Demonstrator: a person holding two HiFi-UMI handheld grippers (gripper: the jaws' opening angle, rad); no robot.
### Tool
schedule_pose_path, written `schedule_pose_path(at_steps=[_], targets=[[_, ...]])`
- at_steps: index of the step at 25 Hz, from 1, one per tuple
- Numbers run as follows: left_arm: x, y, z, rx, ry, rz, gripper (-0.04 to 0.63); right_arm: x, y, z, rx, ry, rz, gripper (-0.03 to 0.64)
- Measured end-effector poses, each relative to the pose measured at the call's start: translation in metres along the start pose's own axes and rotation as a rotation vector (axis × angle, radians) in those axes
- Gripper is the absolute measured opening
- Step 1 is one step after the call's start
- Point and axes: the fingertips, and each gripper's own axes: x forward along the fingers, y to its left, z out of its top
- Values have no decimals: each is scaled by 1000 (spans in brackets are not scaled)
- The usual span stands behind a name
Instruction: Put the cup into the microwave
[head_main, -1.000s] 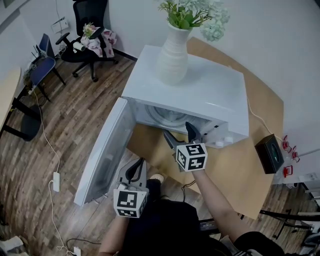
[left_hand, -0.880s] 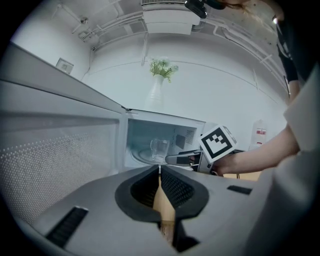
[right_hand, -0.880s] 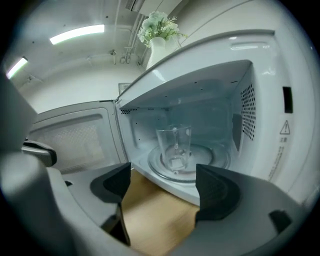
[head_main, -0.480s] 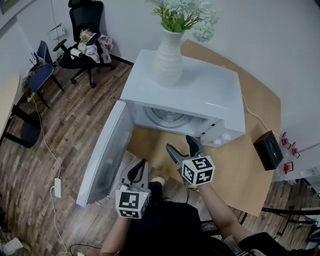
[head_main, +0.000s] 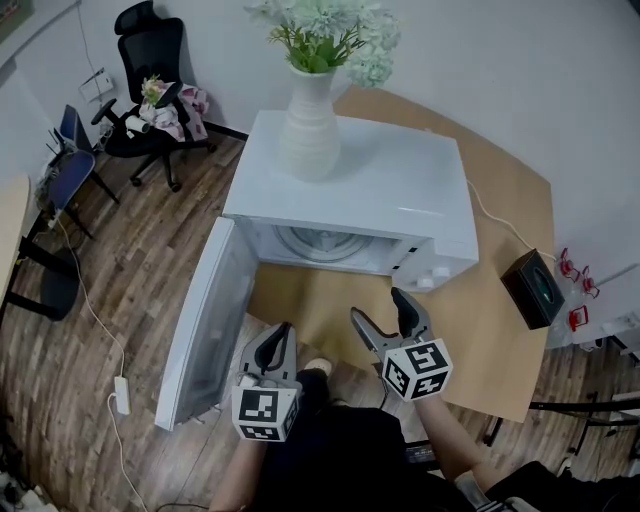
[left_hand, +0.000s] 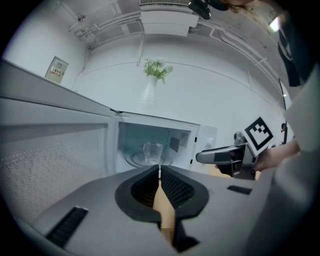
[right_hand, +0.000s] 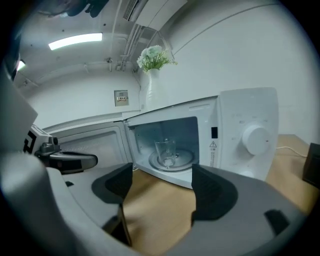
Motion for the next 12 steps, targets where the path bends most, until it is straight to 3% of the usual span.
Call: schedule_pose_path(at_steps=[2, 5, 12], targets=[[4, -2, 1, 2, 4, -7, 9, -10, -6, 0, 40, -14, -31, 345], [11, -4, 4, 6, 1, -14, 9, -20, -17, 4, 97, -50, -92, 91], [26, -10, 19, 8, -12, -40, 9, -26, -30, 29, 108, -130, -119, 7]])
